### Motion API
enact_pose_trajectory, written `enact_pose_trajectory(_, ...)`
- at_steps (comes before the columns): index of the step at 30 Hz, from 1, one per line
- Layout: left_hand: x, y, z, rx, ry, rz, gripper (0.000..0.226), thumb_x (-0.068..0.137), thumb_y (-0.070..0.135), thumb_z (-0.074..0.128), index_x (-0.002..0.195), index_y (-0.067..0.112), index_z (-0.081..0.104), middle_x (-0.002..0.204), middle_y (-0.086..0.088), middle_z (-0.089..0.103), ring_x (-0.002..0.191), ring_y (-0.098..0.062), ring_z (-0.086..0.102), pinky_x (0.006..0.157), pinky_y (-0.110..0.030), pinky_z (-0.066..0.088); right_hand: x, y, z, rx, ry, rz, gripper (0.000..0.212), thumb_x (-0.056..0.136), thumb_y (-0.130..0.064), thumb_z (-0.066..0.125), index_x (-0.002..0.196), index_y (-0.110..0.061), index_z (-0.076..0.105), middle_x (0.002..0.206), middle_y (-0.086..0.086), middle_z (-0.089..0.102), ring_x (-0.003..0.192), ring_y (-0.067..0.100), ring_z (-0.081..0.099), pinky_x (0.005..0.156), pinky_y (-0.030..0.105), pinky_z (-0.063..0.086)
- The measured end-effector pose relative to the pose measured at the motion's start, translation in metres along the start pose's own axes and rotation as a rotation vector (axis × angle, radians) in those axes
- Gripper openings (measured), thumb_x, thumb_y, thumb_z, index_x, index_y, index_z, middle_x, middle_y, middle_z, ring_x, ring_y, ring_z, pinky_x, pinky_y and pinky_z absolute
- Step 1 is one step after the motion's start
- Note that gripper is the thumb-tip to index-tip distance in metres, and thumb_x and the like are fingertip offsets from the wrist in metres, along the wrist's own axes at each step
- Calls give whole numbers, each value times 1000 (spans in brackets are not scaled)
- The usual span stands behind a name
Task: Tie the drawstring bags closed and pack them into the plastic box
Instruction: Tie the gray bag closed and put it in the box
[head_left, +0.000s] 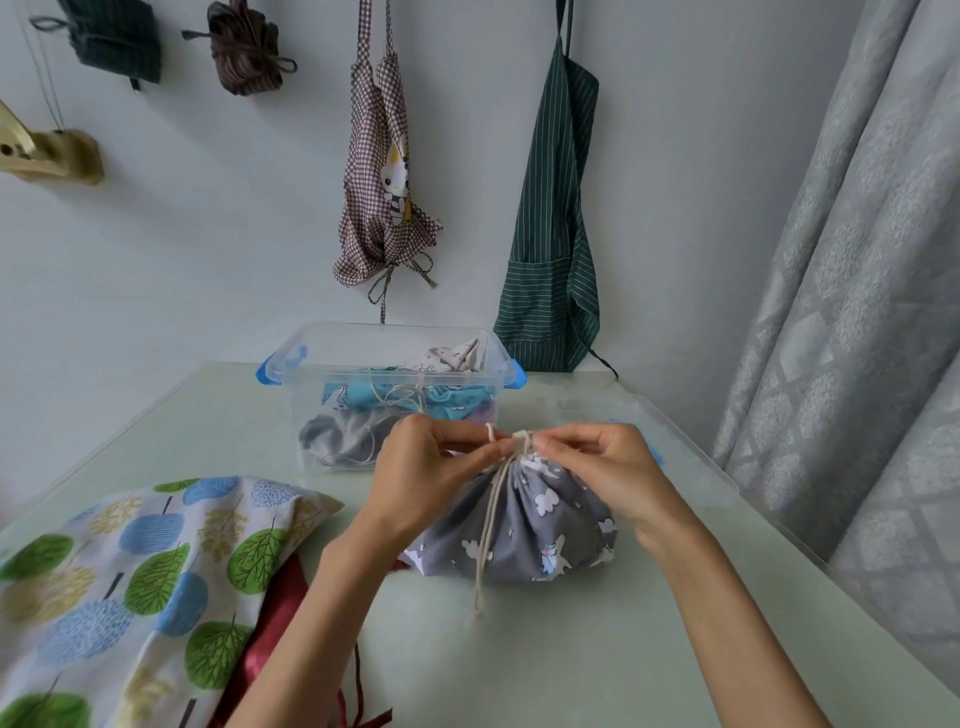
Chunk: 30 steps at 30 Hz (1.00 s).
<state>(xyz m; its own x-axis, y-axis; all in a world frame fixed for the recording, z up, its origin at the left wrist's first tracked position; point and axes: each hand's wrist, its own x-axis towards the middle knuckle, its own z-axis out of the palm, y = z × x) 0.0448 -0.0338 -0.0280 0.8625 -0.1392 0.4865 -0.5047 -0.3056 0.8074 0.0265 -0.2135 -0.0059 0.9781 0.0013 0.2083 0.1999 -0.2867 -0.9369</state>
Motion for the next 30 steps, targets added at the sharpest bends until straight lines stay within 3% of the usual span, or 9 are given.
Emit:
enact_pose_trajectory(5,3,2,1,78,65,-1,34,74,63,59,73,31,71,72,13,69,75,-10,65,77,-44,53,9,14,7,-745,517,-562,10,94,-20,47,84,-18,51,86,-5,54,76,10,45,73,24,30)
enact_pose_trajectory(9,4,7,0,76,74,8,33,77,58,58,73,27,68,76,12,70,79,-14,65,79,-45,52,14,33,6,-1042,600,-611,18,92,-21,36,85,-15,52,84,2,54,74,22,49,66,30,25)
enact_pose_trajectory(12,6,0,0,100,64,-31,28,76,54,59,69,28,67,73,18,68,77,-9,64,80,-44,52,13,32,9,-778,452,-386,13,93,-17,47,83,-20,56,84,-5,56,77,16,48,69,25,30)
enact_pose_trajectory(16,6,-10,4,134,31,-80,28,78,51,64,63,28,65,68,15,68,72,-4,64,77,-41,53,9,0,4,407,23,116,16,85,-10,60,71,-17,65,72,-1,62,72,13,56,72,21,43)
enact_pose_trajectory(18,4,-10,11,153,19,-73,25,82,45,66,64,28,64,67,15,68,70,-1,63,76,-37,53,5,-6,2,739,-147,238,12,77,-13,57,65,-12,57,65,2,49,67,16,49,72,27,39)
enact_pose_trajectory(22,4,-5,15,192,63,-69,22,84,42,64,65,31,63,70,18,67,76,-1,63,76,-34,52,7,-4,-2,636,-20,291,34,83,-23,41,50,-17,38,54,-3,28,51,13,27,56,28,24)
enact_pose_trajectory(27,5,-5,15,248,30,-24,21,83,46,64,72,28,68,71,15,67,76,-2,62,76,-33,51,7,14,-12,-583,427,-50,67,97,-44,39,37,-16,29,38,0,35,47,22,40,66,33,33)
enact_pose_trajectory(28,5,-6,16,257,35,-15,22,83,46,64,73,28,68,71,15,67,75,-2,62,76,-34,51,9,17,-15,-549,443,-46,69,97,-45,37,36,-15,32,38,2,41,49,23,44,67,34,36)
enact_pose_trajectory(30,5,-5,17,228,42,-17,24,83,47,64,69,28,65,69,15,66,73,0,61,76,-33,50,13,10,-20,29,329,31,68,98,-43,36,36,-16,43,39,-1,48,52,18,41,64,31,34)
